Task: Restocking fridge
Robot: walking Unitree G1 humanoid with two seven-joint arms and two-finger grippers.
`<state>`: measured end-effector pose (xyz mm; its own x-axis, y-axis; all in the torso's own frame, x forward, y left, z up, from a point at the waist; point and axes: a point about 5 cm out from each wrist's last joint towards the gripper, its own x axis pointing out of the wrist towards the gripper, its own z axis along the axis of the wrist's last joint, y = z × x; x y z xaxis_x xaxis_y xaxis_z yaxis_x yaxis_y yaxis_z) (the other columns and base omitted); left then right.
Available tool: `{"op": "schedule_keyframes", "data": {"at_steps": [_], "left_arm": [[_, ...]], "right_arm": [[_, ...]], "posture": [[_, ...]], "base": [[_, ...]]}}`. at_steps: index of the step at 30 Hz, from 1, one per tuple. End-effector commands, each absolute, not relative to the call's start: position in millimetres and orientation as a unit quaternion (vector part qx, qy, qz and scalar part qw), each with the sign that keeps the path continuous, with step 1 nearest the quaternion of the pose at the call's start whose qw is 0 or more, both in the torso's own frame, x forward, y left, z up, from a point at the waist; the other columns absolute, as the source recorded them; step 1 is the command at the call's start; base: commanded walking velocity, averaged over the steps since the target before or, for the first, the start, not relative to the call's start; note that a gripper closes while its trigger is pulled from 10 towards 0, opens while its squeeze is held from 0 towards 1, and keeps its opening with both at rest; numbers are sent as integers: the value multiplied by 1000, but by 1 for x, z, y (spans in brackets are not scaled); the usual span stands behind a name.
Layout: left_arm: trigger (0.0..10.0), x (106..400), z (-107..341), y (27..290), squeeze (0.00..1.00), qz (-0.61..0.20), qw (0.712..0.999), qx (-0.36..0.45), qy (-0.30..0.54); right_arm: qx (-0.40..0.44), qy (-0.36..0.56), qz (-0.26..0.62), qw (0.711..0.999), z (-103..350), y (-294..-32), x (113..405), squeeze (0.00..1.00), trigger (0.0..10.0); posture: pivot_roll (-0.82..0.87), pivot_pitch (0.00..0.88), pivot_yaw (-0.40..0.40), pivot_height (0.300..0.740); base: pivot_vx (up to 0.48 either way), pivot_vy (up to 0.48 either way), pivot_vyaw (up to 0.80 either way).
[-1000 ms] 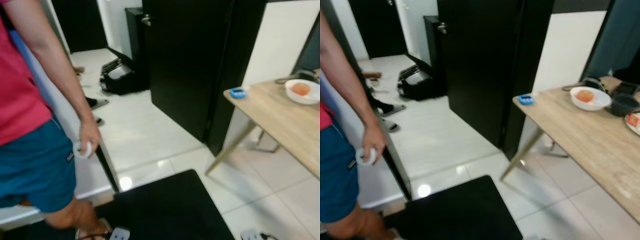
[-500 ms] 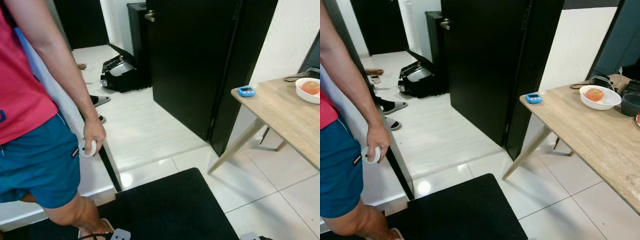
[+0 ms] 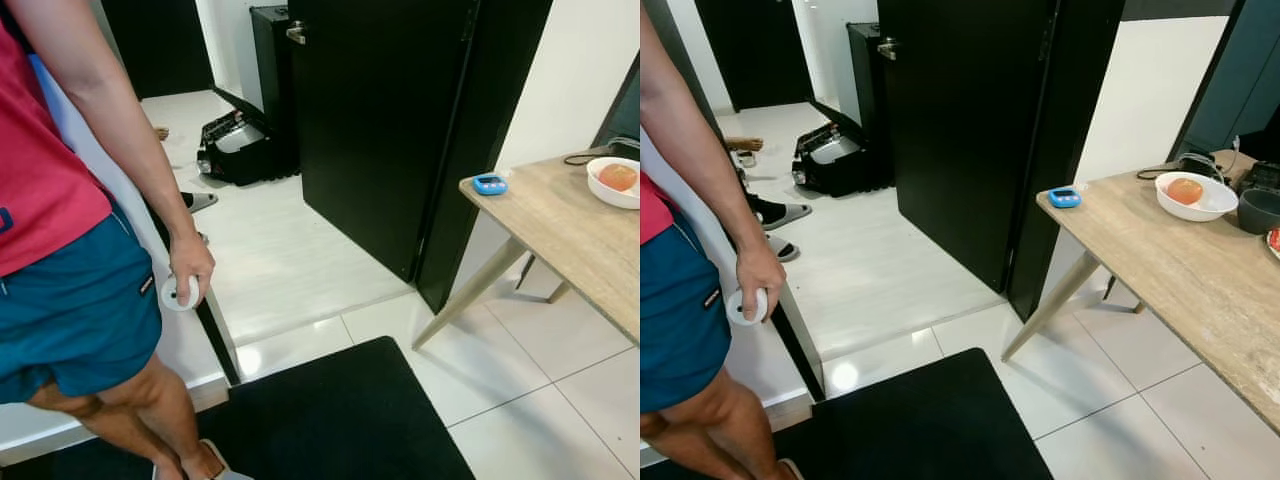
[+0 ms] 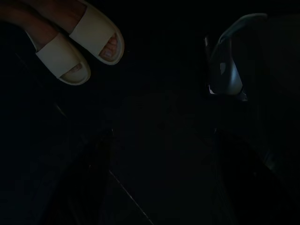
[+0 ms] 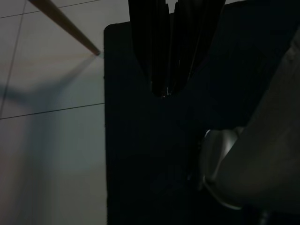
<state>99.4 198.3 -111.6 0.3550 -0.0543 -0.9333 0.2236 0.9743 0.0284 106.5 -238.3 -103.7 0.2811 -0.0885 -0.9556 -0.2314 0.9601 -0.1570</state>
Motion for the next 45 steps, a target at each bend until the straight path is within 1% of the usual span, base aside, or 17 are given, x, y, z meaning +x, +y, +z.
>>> {"op": "schedule_keyframes", "data": {"at_steps": [1,6,8,10,13,15,20,23,25,28,32,36,45], "left_arm": [[10000,95,-113,197,0,-77,819,64,565],[10000,97,-112,196,0,-89,819,70,562],[10000,97,-112,197,0,-89,819,71,562],[10000,99,-111,199,0,-85,822,69,560],[10000,101,-110,201,0,-83,825,66,556],[10000,103,-109,205,0,-67,831,56,550],[10000,107,-108,209,0,-43,835,42,546],[10000,109,-107,207,0,-49,838,42,543],[10000,112,-107,203,0,-67,837,52,541],[10000,116,-107,199,0,-75,840,57,534],[10000,114,-107,197,0,-70,840,48,536],[10000,105,-110,197,0,-71,833,48,547],[10000,103,-111,193,0,-84,831,38,548]], "right_arm": [[-144,590,47,793,-101,-243,113,0,10000],[-134,582,24,802,-98,-250,117,0,10000],[-134,587,20,798,-98,-251,114,0,10000],[-136,595,22,792,-100,-250,109,0,10000],[-134,598,27,790,-101,-247,107,0,10000],[-131,599,42,789,-105,-237,104,0,10000],[-129,594,35,793,-103,-241,107,0,10000],[-135,602,41,786,-104,-244,101,0,10000],[-140,607,44,781,-104,-247,97,0,10000],[-137,601,38,786,-102,-249,101,0,10000],[-132,599,36,789,-102,-247,103,0,10000],[-133,599,40,788,-103,-245,103,0,10000],[-125,597,36,791,-103,-241,104,0,10000]], "posture": [[21,0,-28,740],[11,0,-26,740],[19,0,-32,740],[27,0,-36,740],[26,0,-39,740],[3,0,-21,740],[5,0,-22,740],[11,0,-28,740],[22,0,-36,740],[35,0,-57,740],[29,0,-65,740],[38,0,-72,740],[25,0,-42,740]], "base": [[0,0,0],[0,0,0],[0,0,0],[0,0,0],[0,0,0],[0,0,0],[0,0,0],[0,0,0],[0,0,0],[0,0,0],[0,0,0],[0,0,0],[0,0,0]]}}
